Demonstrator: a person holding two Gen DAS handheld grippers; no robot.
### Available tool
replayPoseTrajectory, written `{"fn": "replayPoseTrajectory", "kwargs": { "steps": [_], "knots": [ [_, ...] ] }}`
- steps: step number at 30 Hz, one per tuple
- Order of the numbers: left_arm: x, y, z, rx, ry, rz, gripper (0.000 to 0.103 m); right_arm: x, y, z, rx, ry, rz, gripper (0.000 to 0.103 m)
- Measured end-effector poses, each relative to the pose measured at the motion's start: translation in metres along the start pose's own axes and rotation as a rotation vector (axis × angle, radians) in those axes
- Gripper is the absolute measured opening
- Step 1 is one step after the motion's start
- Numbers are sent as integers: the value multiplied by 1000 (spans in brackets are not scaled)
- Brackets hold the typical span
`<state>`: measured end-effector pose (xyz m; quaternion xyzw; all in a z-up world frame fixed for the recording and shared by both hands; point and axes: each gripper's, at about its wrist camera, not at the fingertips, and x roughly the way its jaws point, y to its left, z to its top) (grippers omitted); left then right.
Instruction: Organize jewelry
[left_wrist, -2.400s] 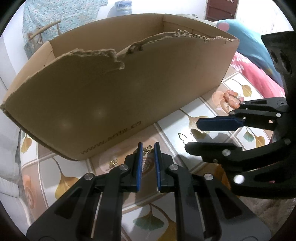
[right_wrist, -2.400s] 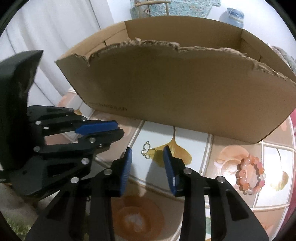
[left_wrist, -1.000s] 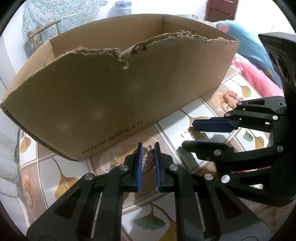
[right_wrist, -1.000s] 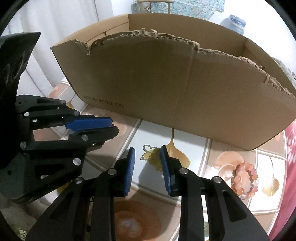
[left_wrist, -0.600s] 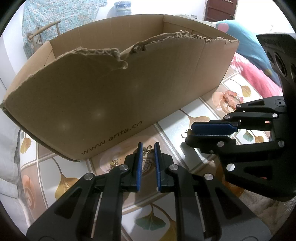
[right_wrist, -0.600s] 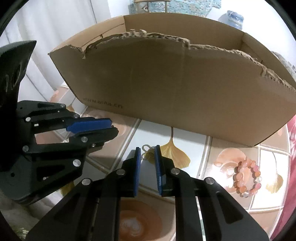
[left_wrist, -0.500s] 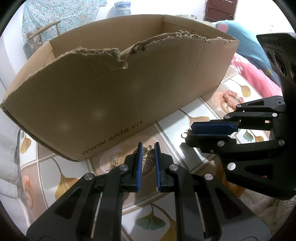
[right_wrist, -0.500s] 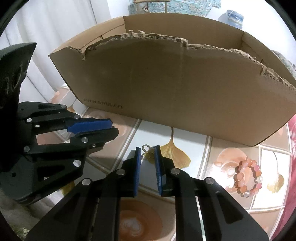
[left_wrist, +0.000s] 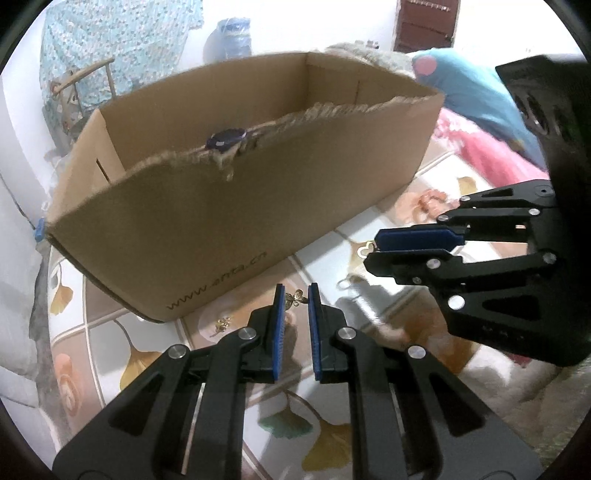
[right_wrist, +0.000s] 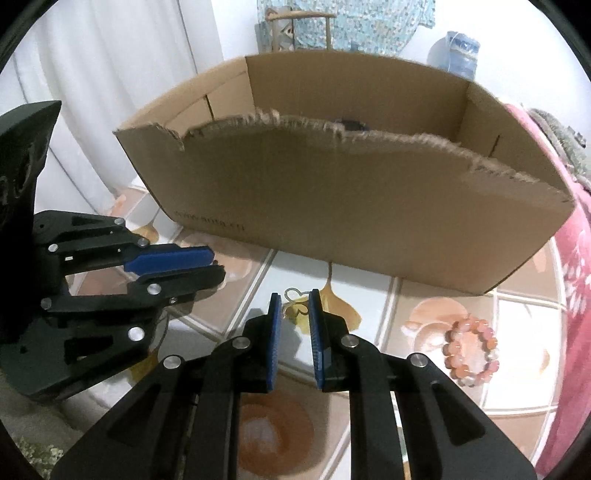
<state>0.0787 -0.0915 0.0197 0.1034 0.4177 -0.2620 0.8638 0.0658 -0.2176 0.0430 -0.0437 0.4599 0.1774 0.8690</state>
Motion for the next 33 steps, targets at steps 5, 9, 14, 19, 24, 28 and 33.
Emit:
{"fn": "replayPoseTrajectory", "kwargs": {
  "steps": [5,9,14,19,24,28,33],
  "knots": [
    [-33,-7,17,19,-87,-54,11,-40,-13,11,14,-76,34,15],
    [-61,-10,39,50,-190,-98,11,-77,-30,31,36,-159,78,15],
    [-75,-3,69,80,-271,-81,11,-93,-45,69,18,-231,120,15],
    [-54,18,94,66,-205,-40,11,-54,-57,113,20,-100,267,15],
    [-6,54,118,36,12,-27,11,26,-77,145,128,197,448,15],
    [22,72,119,7,147,-77,11,77,-81,154,175,381,462,15],
    [41,80,116,9,253,-92,12,100,-76,156,175,457,429,15]
  ]
}}
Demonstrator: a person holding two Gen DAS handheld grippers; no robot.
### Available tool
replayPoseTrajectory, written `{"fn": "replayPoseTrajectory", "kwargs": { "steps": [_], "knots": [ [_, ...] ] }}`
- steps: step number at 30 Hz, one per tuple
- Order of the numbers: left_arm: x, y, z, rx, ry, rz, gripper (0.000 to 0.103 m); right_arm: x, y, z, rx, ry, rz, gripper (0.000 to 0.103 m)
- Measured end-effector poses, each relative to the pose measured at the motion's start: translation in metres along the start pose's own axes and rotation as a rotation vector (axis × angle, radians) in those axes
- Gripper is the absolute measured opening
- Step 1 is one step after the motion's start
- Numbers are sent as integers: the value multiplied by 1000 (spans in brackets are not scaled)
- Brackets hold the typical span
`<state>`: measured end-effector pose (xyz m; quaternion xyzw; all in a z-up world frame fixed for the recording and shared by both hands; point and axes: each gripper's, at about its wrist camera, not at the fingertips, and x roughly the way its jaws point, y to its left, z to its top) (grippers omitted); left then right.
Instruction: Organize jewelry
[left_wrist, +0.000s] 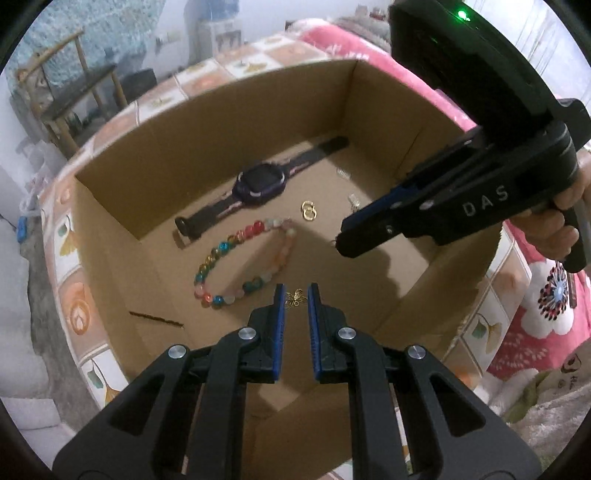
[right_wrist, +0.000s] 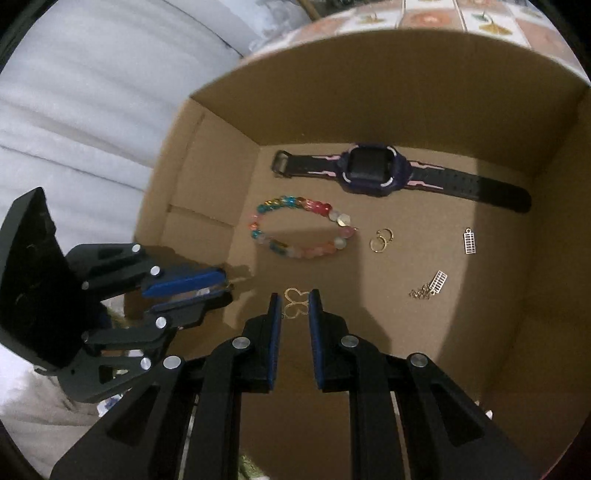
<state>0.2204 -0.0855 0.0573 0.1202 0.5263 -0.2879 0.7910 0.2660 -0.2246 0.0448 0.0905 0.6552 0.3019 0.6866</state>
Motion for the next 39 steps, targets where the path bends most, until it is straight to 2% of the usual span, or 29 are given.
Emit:
{"fn": "replayPoseTrajectory", "kwargs": {
  "steps": [3,6,11,13,17,20,22,25,28,30,32,34,36,39],
  "knots": [
    [2,0,1,7,11,18,12,3,2,1,-7,-5,-30,16],
    [1,3,3,-3,1,29,19,1,3,0,-7,-26,-32,16],
    [-5,7,5,-21,-26,41,21,-14,7,-8,-12,-85,-55,21],
    [-13,9,6,-32,-52,41,21,-23,8,-9,-20,-114,-59,26],
    [-34,9,3,-49,-123,57,21,-51,7,-13,-30,-190,-77,27],
    [-58,8,-3,-68,-197,66,23,-77,17,-27,-67,-282,-69,27],
    [-78,6,-12,-85,-260,81,32,-92,23,-43,-97,-354,-73,35],
    [-104,0,-29,-102,-339,105,37,-117,36,-74,-151,-467,-76,40],
    [-126,-6,-56,-130,-422,113,51,-126,46,-104,-184,-538,-52,42],
    [-131,-11,-78,-156,-449,98,59,-122,50,-130,-200,-565,-26,46],
    [-127,-15,-95,-170,-436,76,65,-108,48,-150,-192,-558,-23,47],
    [-116,-22,-112,-167,-387,48,73,-88,42,-164,-152,-524,3,47],
    [-100,-29,-123,-186,-349,10,74,-65,35,-172,-87,-477,0,47],
    [-69,-32,-131,-242,-284,-43,74,-30,19,-179,12,-421,-59,47]
  ]
}}
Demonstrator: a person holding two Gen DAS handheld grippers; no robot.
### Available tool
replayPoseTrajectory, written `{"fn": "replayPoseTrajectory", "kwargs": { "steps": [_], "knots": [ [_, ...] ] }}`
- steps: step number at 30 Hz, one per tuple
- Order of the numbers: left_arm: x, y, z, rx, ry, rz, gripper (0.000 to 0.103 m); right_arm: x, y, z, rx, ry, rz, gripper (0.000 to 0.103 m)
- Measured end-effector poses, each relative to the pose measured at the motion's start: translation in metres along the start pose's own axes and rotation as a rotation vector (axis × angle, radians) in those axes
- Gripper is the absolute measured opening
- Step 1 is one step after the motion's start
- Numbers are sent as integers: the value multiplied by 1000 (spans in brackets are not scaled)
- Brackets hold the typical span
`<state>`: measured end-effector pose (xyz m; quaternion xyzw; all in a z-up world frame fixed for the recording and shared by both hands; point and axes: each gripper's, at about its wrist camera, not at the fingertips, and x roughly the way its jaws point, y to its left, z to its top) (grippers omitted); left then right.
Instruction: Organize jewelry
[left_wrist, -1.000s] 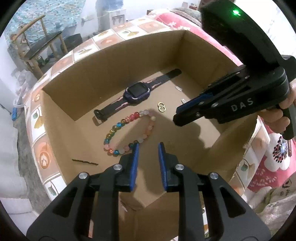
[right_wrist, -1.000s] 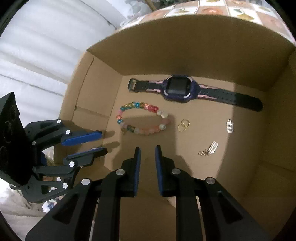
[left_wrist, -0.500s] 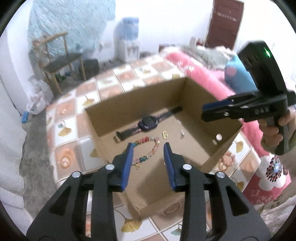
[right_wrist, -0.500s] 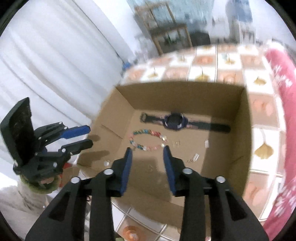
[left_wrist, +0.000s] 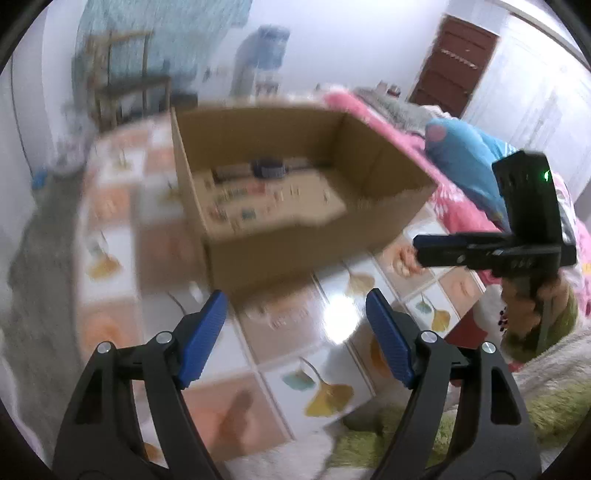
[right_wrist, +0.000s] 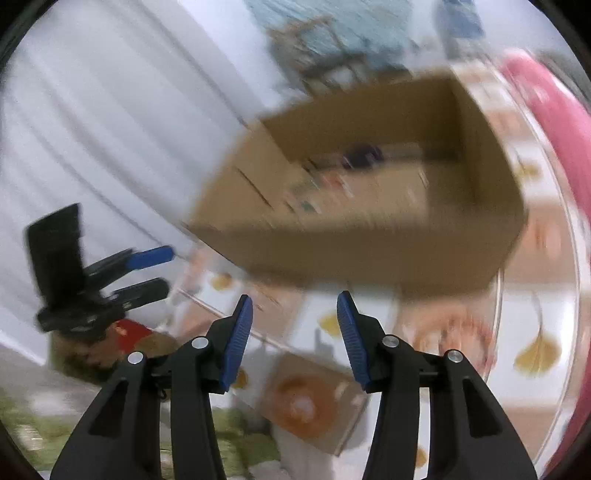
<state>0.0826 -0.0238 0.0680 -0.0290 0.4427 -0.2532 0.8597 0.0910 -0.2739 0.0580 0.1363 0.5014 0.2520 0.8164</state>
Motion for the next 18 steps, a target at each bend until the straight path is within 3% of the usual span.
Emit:
{"fn": "replayPoseTrajectory", "kwargs": {
  "steps": [3,9,18],
  "knots": [
    [30,1,-9,-29,46,57,72,15,-4,-7,8,11,-87,47],
    [67,4,-17,-8,70,188,44,20,-1,-13,3,0,-136,47],
    [82,4,-18,29,75,200,21,29,4,-17,-11,3,-150,47]
  ]
}}
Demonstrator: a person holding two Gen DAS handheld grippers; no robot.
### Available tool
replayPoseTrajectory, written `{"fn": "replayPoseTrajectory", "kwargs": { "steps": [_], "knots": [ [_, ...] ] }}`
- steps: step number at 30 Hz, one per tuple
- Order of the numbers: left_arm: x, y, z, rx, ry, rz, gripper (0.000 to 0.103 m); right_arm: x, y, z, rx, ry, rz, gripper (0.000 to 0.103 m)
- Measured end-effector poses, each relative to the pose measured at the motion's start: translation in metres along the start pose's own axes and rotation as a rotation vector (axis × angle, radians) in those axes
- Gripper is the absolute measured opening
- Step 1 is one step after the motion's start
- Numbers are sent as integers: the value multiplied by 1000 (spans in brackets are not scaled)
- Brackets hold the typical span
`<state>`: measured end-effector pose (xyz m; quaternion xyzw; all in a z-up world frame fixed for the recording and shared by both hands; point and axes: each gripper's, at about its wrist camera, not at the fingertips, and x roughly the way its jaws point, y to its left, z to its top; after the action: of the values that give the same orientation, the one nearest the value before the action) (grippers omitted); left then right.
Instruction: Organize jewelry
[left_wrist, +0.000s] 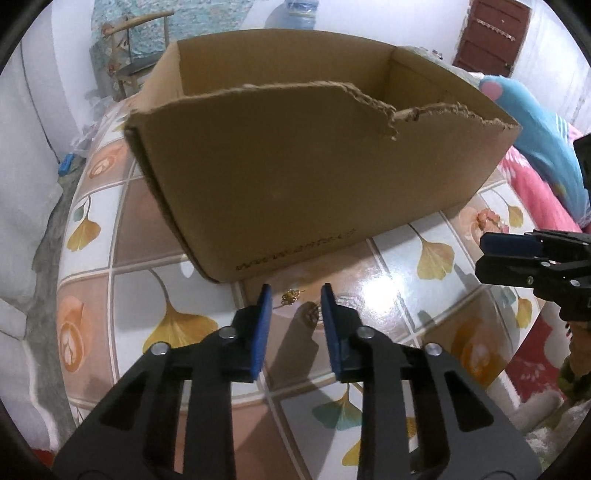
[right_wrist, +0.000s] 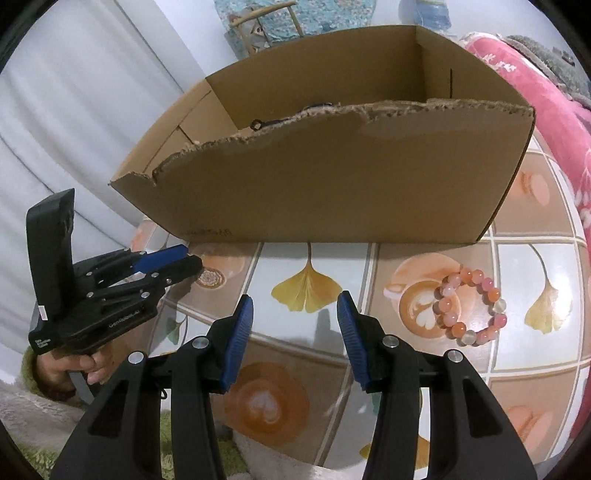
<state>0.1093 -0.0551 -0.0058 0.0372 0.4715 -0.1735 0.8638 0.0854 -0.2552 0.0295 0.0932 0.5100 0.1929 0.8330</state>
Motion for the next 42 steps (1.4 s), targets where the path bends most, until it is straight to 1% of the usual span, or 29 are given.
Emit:
{"fn": "replayPoseTrajectory", "kwargs": {
  "steps": [5,7,10,13,19,22,25,30,34,36,38,42],
  "knots": [
    [3,-6,-1,32,5,28,14,0,0,1,3,-2,0,47],
    [3,-7,-2,33,4,39,7,-2,-1,1,3,-6,-5,47],
    [1,-7,-2,32,6,33,1,-3,-4,1,8,-11,-8,47],
    [-6,-9,-2,40,-7,21,1,-8,-7,0,12,-22,-20,47],
    [-28,-20,0,63,-62,-35,1,-27,-23,-4,33,-59,-54,47],
    [-33,-29,0,63,-72,-93,1,-36,-33,-9,41,-67,-94,47],
    [-27,-40,3,73,-66,-127,1,-39,-39,-13,44,-69,-141,47],
    [-12,-55,3,89,-13,-124,1,-37,-44,-12,26,-72,-203,47],
    [-8,-58,1,115,5,-87,1,-24,-41,-8,-4,-55,-239,46],
    [-5,-60,2,119,15,-74,1,-18,-43,-7,-6,-40,-249,45],
    [-4,-61,2,128,23,-57,1,-15,-46,-6,-3,-28,-255,40],
    [-2,-61,0,144,33,-33,1,-9,-51,-7,9,-6,-264,36]
  ]
}}
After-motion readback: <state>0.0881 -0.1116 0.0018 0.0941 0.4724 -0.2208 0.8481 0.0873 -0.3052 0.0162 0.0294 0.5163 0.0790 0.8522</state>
